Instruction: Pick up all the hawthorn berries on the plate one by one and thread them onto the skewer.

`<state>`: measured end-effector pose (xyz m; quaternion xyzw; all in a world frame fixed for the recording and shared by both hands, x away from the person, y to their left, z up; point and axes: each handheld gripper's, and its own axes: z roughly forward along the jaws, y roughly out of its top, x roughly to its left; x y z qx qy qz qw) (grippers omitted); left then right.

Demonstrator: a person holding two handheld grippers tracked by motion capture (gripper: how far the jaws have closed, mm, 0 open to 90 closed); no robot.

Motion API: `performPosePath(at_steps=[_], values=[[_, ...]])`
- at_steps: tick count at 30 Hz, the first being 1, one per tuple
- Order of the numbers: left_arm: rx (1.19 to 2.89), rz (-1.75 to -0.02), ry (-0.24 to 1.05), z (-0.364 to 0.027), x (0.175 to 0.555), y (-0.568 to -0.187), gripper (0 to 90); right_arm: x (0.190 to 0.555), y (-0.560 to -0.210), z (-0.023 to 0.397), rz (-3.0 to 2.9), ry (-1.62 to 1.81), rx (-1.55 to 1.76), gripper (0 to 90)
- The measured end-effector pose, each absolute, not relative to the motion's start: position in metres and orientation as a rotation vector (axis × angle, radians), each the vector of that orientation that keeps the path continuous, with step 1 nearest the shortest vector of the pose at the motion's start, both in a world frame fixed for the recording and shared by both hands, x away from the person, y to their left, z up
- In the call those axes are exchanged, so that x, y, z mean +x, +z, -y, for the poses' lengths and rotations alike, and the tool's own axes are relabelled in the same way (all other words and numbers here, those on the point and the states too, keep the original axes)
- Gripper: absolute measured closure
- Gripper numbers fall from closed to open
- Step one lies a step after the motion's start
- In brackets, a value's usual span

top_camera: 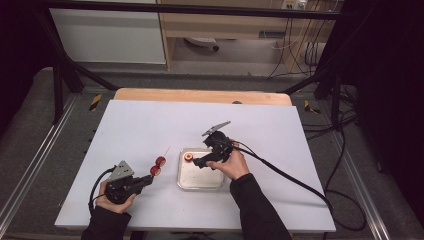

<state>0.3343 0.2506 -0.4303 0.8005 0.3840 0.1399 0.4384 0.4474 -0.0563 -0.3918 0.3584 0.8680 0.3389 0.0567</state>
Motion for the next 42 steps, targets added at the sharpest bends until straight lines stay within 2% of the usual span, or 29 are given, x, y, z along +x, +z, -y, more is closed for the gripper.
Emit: performPosePath(at_steps=[10, 19, 26, 42], values=[[1.982, -0.966, 0.35, -0.256, 0.336, -0.43, 88.3, 0.465, -0.394, 0.028, -2.689, 0.96, 1.071, 13.3], [1.985, -0.964, 0.349, -0.254, 0.336, -0.43, 88.3, 0.473, -0.401, 0.009, -2.774, 0.848, 1.042, 29.8], [1.994, -0.961, 0.343, -0.253, 0.336, -0.431, 88.3, 0.481, -0.409, 0.004, -2.796, 0.8, 1.064, 38.5], [2.002, -0.957, 0.347, -0.252, 0.336, -0.431, 88.4, 0.486, -0.419, -0.001, -2.805, 0.779, 1.117, 50.7]])
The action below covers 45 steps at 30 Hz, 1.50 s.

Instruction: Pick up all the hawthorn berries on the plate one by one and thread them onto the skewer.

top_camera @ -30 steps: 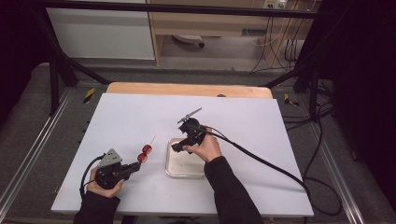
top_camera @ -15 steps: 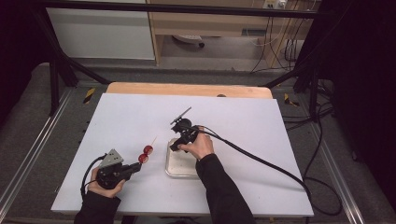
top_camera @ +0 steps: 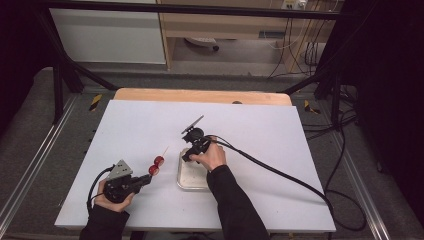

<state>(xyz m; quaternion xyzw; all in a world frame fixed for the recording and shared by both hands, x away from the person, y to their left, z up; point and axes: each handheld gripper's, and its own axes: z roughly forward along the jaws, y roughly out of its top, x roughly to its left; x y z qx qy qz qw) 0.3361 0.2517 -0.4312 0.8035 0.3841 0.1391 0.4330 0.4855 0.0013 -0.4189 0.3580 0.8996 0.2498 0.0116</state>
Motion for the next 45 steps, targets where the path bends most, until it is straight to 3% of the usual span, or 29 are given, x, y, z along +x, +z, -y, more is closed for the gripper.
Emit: performPosePath(at_steps=[9, 27, 45], values=[[2.01, -0.954, 0.346, -0.251, 0.336, -0.431, 88.3, 0.485, -0.422, -0.003, -2.81, 0.785, 1.109, 60.7], [2.006, -0.94, 0.349, -0.248, 0.333, -0.429, 88.3, 0.469, -0.395, 0.011, -2.805, 0.828, 1.151, 61.5], [2.02, -0.908, 0.345, -0.236, 0.328, -0.428, 88.3, 0.428, -0.395, 0.064, -2.635, 1.231, 1.236, 61.5]])
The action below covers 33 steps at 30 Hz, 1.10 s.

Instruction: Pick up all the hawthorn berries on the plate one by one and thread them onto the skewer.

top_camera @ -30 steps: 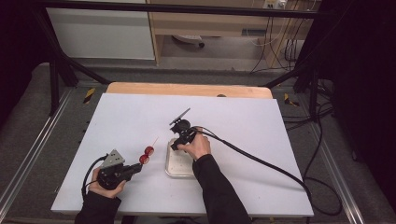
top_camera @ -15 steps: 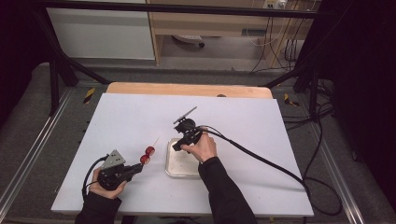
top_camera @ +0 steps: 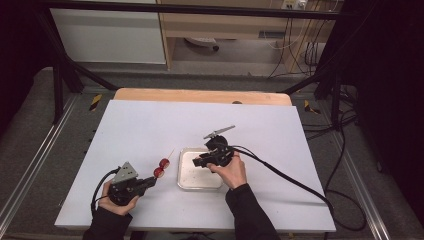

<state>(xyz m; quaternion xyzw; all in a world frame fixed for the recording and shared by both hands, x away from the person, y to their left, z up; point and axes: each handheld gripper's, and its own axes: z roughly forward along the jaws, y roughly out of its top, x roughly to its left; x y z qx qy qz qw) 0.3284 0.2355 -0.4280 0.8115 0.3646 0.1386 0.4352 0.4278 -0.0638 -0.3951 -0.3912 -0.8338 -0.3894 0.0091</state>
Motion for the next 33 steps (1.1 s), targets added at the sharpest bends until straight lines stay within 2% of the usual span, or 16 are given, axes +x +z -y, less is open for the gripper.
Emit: performPosePath(at_steps=[16, 33], values=[[2.018, -0.891, 0.337, -0.224, 0.324, -0.429, 88.3, 0.404, -0.412, 0.086, 2.263, -1.658, -1.348, 61.5], [1.993, -0.884, 0.343, -0.216, 0.318, -0.428, 88.3, 0.398, -0.419, 0.077, 1.958, -1.952, -1.459, 61.6]])
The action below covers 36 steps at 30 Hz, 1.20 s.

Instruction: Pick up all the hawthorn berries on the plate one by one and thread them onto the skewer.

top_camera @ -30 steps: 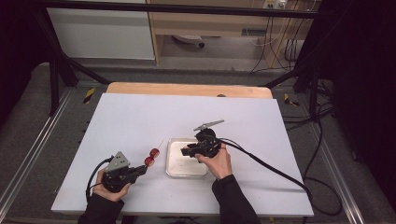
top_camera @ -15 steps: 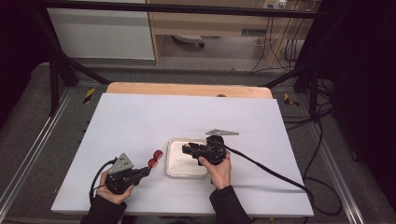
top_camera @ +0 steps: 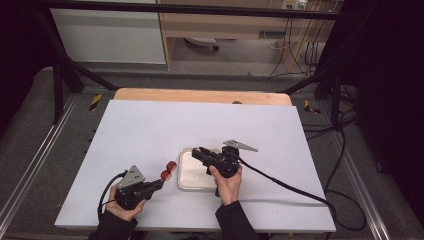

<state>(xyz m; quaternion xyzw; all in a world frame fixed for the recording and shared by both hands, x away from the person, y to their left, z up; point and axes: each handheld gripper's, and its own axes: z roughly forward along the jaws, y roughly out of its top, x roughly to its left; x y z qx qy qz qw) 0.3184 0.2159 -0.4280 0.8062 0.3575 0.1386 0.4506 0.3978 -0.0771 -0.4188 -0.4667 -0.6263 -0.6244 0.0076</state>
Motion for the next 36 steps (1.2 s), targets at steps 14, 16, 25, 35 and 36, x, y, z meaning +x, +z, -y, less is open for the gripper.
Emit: performPosePath(at_steps=[14, 16, 25, 35, 36], values=[[1.96, -0.908, 0.328, -0.205, 0.313, -0.428, 88.4, 0.393, -0.417, 0.073, 1.7, -2.178, -1.495, 61.7], [1.954, -0.91, 0.322, -0.203, 0.313, -0.428, 88.3, 0.393, -0.418, 0.072, 1.668, -2.198, -1.499, 61.7], [1.918, -0.944, 0.284, -0.189, 0.313, -0.428, 88.4, 0.391, -0.422, 0.069, 1.609, -2.282, -1.5, 61.8], [1.898, -0.968, 0.234, -0.18, 0.315, -0.427, 88.4, 0.39, -0.427, 0.066, 1.64, -2.372, -1.473, 61.8], [1.895, -0.971, 0.231, -0.18, 0.315, -0.427, 88.4, 0.39, -0.427, 0.066, 1.642, -2.373, -1.468, 61.8]])
